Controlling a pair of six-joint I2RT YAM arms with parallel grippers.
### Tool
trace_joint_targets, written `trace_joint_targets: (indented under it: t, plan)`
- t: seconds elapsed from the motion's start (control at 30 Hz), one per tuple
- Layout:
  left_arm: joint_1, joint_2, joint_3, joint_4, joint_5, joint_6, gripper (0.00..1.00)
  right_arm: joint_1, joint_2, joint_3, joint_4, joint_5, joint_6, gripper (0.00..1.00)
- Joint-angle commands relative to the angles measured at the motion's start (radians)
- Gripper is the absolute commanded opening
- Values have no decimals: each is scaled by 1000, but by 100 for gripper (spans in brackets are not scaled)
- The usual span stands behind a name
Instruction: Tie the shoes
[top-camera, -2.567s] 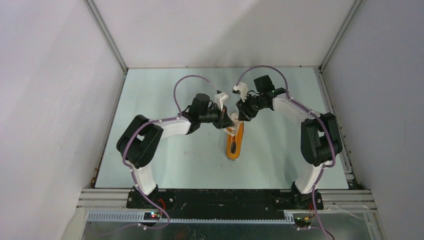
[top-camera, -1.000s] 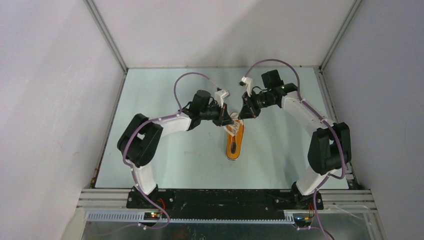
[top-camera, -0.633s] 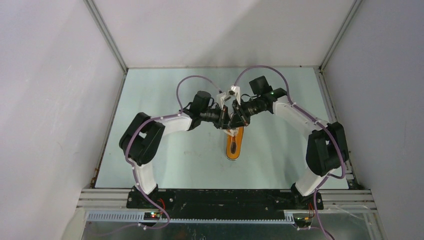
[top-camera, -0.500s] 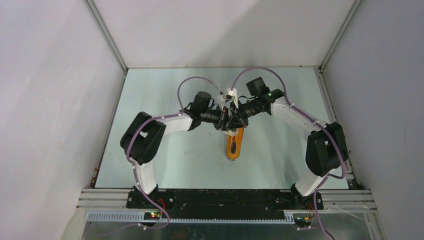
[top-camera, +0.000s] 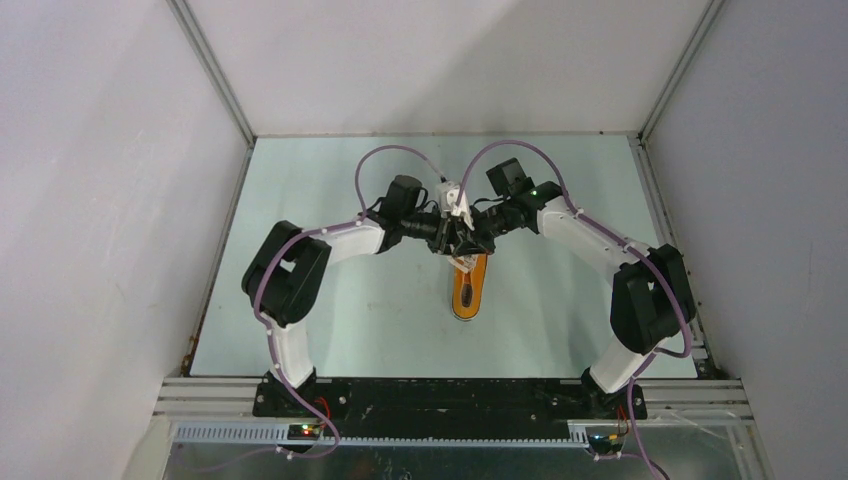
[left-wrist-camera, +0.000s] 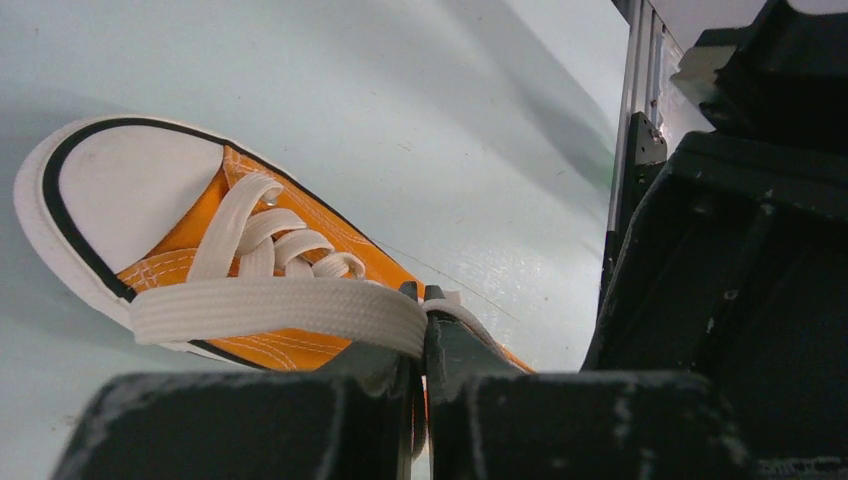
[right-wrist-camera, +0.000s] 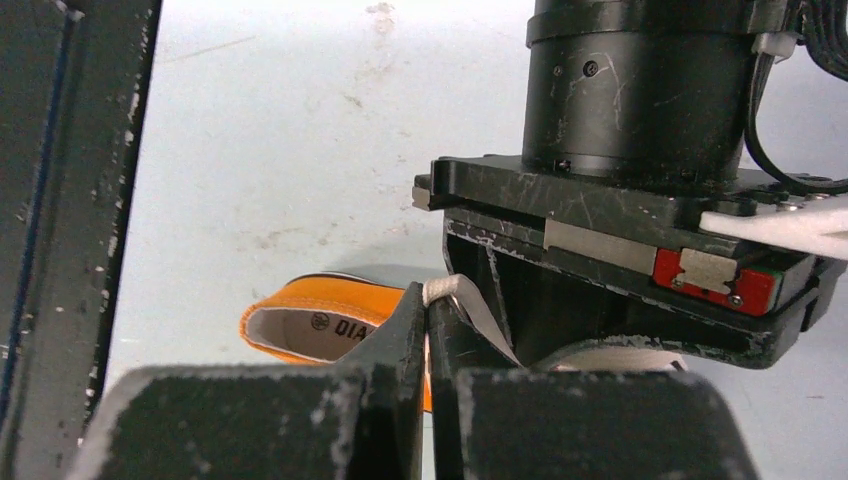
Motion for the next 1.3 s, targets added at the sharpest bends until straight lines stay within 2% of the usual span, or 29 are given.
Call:
trace_joint_targets:
  t: [0.0,0.33,0.53,0.87,1.27]
  plan:
    - [9,-16,33,-4,1,36,7,12,-3,1,3,28,-129,0]
    - [9,-2,36,-2,9,32,7,24,3,3,-33,16,-188,0]
    - [9,9,56,3,12,29,7,35,22,24,-137,23,-209,0]
    - [9,5,54,2,20,26,7,35,29,25,-61,83,-232,0]
    - [6,3,47,12,44,14,7,38,8,24,-63,39,-200,0]
